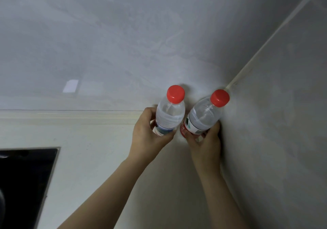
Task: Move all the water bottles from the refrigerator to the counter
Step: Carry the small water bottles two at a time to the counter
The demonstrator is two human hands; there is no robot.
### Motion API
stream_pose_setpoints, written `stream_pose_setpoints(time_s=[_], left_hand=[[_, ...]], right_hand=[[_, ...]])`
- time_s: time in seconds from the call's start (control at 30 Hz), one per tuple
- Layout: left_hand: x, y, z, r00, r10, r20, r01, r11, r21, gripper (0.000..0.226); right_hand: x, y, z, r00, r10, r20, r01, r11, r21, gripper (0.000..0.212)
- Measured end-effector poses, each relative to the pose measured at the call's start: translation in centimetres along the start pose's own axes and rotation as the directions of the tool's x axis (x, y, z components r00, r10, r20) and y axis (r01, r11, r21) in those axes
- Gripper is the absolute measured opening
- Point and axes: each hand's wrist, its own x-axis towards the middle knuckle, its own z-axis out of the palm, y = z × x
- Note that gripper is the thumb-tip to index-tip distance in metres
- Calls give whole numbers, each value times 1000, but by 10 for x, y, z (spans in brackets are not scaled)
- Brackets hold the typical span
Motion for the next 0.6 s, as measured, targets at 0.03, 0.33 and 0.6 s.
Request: stream_pose_setpoints(time_s=[0.03, 0.33, 0.6], left_hand=[[0, -1, 1, 1000, 2, 1, -2, 1000, 9, 53], [-2, -5, 7, 1000, 9, -8, -9, 998, 65, 51], [-9, 1, 1, 997, -77, 31, 74, 992, 98, 54]], right_hand=[[0, 0, 0, 1000, 2, 1, -2, 1000, -4, 84], [-2, -3, -3, 999, 26, 35, -27, 1000, 16, 84], [-23, -11, -21, 996, 70, 62, -71, 997, 17, 69]])
